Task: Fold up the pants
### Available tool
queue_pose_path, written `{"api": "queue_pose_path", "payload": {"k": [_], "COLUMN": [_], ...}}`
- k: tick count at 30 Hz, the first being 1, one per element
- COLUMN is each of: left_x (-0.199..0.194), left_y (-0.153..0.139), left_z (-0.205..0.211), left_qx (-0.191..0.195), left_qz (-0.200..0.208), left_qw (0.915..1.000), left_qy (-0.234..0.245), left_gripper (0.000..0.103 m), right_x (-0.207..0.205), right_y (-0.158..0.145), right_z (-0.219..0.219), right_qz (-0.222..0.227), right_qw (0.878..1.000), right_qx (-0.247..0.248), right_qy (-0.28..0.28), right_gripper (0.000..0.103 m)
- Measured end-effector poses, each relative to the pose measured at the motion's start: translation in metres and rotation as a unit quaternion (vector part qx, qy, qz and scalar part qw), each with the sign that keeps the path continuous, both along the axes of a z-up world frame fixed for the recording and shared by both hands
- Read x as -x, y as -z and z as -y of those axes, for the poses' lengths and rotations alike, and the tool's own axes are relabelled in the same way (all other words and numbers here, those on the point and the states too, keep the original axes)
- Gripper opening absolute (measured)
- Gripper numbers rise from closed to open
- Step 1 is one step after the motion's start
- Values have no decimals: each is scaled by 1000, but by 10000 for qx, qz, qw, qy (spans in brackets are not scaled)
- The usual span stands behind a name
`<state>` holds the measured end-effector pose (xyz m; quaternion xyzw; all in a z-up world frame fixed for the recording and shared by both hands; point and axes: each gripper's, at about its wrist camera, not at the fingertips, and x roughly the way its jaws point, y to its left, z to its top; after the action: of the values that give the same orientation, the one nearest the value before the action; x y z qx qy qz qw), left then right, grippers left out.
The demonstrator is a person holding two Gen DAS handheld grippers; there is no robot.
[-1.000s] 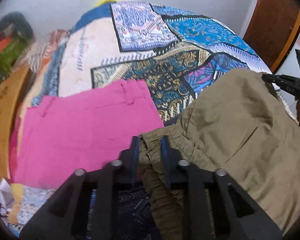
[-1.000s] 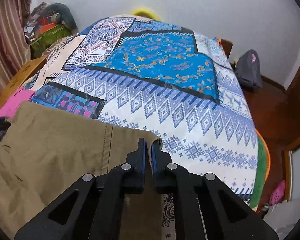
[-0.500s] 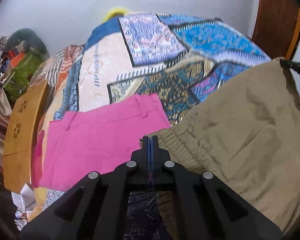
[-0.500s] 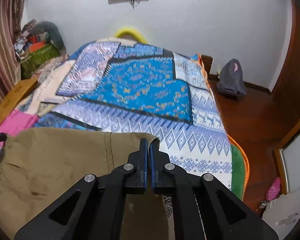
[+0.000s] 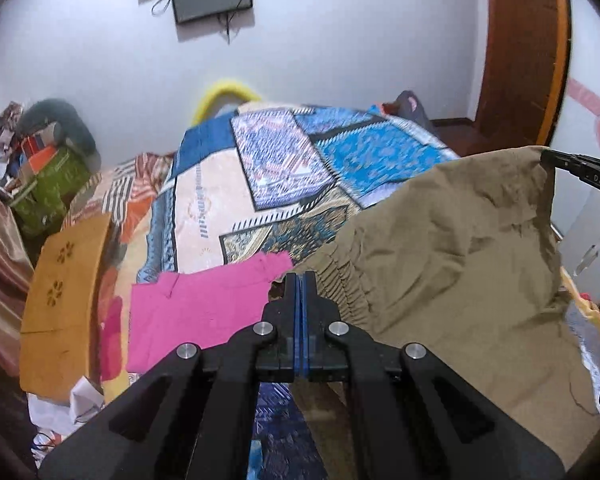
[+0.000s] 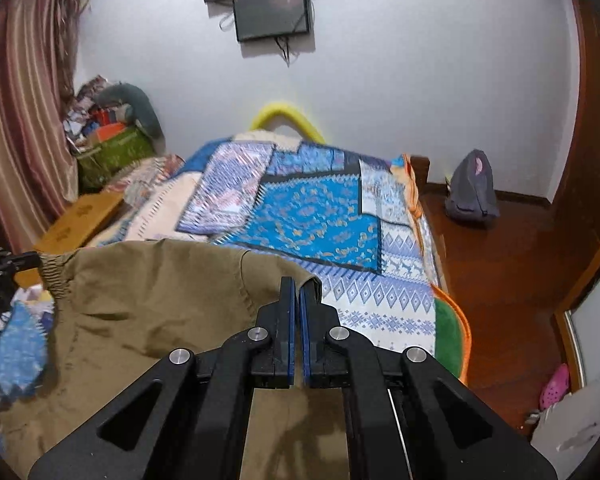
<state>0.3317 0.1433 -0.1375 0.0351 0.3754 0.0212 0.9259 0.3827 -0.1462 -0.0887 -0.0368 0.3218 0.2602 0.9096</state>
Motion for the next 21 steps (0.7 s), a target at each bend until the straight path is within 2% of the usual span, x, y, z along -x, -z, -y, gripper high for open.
{"api": "queue_pose_path", "payload": {"k": [4,9,21], "left_x": [28,66,154], "left_y": [-25,-43,-42], "left_z": [9,18,32], "left_qx": [35,102,119], "left_qz": [171,299,314], "left_qw": [9998,9993,9987], "left_qy": [101,221,371], "left_gripper": [0,0,0], "right_x": [31,68,152], "right_y": [-23,-38,-37], "right_z": [11,25,55], "right_qz": [148,247,13], "right_qw": [9998,9994,9993], "right_qx": [-100,-214,-379], "right_qy": [-21,-70,-69], "right_gripper": [2,2,2]}}
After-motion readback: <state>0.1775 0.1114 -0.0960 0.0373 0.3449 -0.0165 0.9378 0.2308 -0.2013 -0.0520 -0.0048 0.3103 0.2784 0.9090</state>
